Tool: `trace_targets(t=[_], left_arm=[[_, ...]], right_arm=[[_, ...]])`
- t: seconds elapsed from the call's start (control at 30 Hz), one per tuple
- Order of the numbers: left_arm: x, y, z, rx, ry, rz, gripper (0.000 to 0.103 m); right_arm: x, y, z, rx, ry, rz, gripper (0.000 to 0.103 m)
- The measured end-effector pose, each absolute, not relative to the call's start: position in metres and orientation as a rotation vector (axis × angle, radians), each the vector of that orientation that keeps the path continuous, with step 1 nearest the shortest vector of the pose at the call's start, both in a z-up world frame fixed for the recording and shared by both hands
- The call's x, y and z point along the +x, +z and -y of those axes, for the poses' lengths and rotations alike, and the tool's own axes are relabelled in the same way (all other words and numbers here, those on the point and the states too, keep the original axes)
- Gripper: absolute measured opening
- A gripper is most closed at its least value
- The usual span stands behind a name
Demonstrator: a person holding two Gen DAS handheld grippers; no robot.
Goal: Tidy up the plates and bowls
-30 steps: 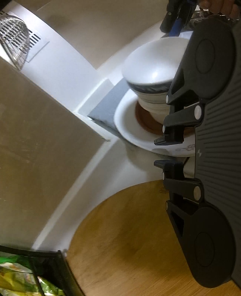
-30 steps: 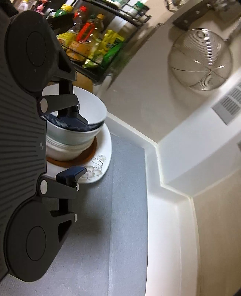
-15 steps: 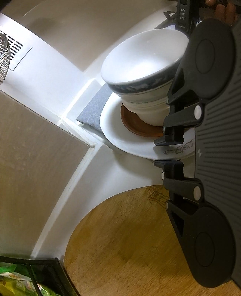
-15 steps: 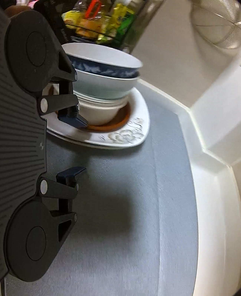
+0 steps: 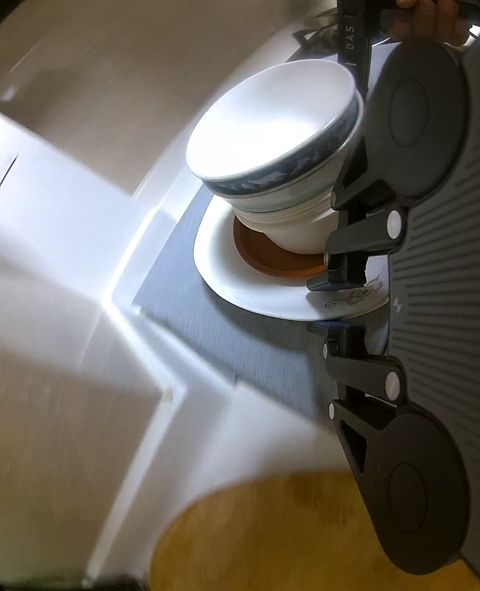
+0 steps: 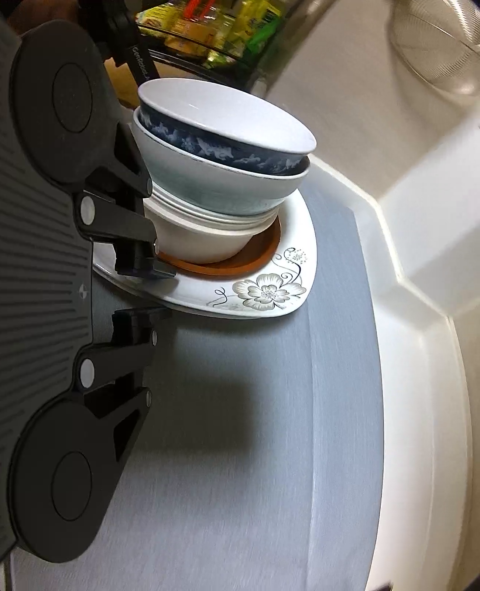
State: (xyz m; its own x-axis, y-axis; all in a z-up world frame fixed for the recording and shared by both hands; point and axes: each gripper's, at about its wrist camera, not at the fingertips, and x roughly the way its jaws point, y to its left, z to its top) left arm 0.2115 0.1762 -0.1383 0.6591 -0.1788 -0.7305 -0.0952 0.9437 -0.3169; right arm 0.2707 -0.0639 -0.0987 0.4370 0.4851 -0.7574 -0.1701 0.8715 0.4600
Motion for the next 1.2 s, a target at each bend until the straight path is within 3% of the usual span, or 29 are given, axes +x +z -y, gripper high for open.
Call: trace_targets(t=[0.2,0.27,0.33,0.37,0.53,0.63,0.77,0.97,1.07,1.2], left_arm=[[0.224,-0.138,-0.148,-0.264,-0.069,-0.864,0.021],[0.220,-0.133,-0.140,-0.237,-0.037,-0.863,0.036],[0.208,-0.128,-0.137,-0.205,0.001,-0.845,0.051],[0.202,-0.125,-0.134,-0.191,0.013,-0.840,0.053],[0.160,-0.102,-0.114,-0.121,0.046,-0.809,0.084],[0.134,-0.088,-0.099,-0.074,0.031,-0.765,0.090],[0.110,-0.073,-0.083,-0.032,0.050,-0.729,0.090],[0.096,-0.054,-0.077,-0.065,0.055,-0.739,0.091],[0.088,-0.044,-0.078,-0.066,0.075,-0.702,0.103],[0.083,-0.035,-0.083,-0.055,0.048,-0.671,0.103]], right_arm=[[0.262,-0.098,0.102,0.370,0.357,-1.018,0.021],[0.260,-0.096,0.106,0.368,0.332,-1.011,0.029],[0.255,-0.092,0.114,0.361,0.306,-0.984,0.031],[0.252,-0.090,0.116,0.354,0.297,-0.965,0.033],[0.224,-0.072,0.124,0.267,0.226,-0.844,0.040],[0.204,-0.054,0.131,0.228,0.186,-0.729,0.043],[0.171,-0.028,0.135,0.179,0.135,-0.580,0.052],[0.137,-0.005,0.118,0.127,0.105,-0.480,0.053],[0.116,0.015,0.108,0.106,0.138,-0.366,0.055],[0.095,0.055,0.106,0.159,0.200,-0.273,0.059]])
